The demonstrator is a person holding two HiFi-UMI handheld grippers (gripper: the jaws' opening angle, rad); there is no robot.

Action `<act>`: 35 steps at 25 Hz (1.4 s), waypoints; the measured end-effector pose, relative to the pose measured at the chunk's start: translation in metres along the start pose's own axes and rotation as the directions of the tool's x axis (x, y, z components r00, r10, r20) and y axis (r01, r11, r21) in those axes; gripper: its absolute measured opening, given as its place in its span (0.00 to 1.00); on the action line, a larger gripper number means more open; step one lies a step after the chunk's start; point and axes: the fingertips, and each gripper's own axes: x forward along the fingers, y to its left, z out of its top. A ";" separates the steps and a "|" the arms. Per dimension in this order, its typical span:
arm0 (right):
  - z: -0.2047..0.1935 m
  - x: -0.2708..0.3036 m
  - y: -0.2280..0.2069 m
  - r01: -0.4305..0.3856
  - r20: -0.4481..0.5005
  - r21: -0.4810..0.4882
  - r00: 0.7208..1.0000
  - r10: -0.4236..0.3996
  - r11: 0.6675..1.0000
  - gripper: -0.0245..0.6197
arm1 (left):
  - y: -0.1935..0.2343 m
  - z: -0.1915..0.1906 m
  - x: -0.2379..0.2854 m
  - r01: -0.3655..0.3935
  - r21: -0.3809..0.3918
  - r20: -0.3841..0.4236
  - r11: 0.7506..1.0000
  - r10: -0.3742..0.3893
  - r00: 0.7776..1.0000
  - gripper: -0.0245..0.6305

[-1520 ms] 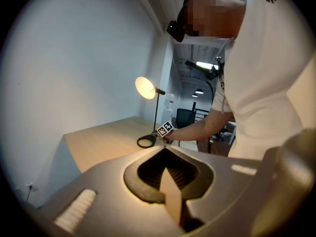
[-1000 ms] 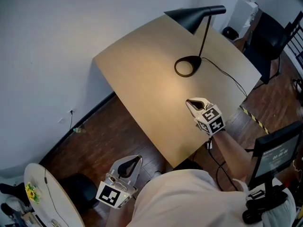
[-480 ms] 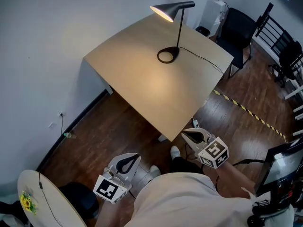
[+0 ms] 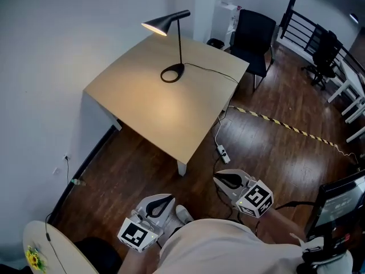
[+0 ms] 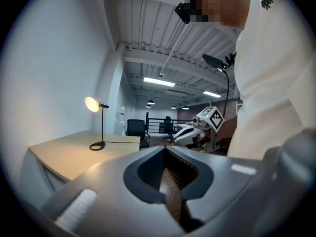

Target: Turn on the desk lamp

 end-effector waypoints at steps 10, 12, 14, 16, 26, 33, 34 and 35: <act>-0.052 -0.147 0.036 0.085 0.081 0.010 0.993 -0.086 0.996 0.09 | -0.140 0.007 0.022 0.079 0.043 -0.026 0.996 -0.078 0.997 0.06; -0.066 -0.169 0.047 0.084 0.080 -0.012 0.993 -0.082 0.996 0.10 | -0.169 0.006 0.024 0.085 0.043 -0.032 0.995 -0.084 0.996 0.06; -0.074 -0.184 0.057 0.076 0.079 -0.018 0.994 -0.074 0.997 0.10 | -0.191 0.005 0.024 0.090 0.044 -0.040 0.995 -0.088 0.995 0.06; -0.081 -0.198 0.065 0.083 0.083 -0.009 0.993 -0.082 0.996 0.10 | -0.206 0.003 0.019 0.100 0.046 -0.058 0.994 -0.097 0.994 0.06; -0.068 -0.236 0.114 0.156 0.154 0.016 0.976 -0.157 0.988 0.13 | -0.232 -0.010 -0.032 0.137 0.053 -0.051 0.989 -0.134 0.990 0.06; -0.026 -0.218 0.128 0.132 0.166 -0.005 0.977 -0.130 0.991 0.13 | -0.211 0.006 -0.053 0.142 0.037 -0.045 0.989 -0.141 0.989 0.06; -0.021 -0.217 0.130 0.131 0.167 -0.008 0.978 -0.128 0.991 0.13 | -0.210 0.007 -0.055 0.143 0.040 -0.045 0.989 -0.141 0.989 0.06; -0.016 -0.217 0.131 0.130 0.168 -0.012 0.978 -0.126 0.991 0.13 | -0.210 0.008 -0.056 0.144 0.042 -0.045 0.989 -0.142 0.989 0.06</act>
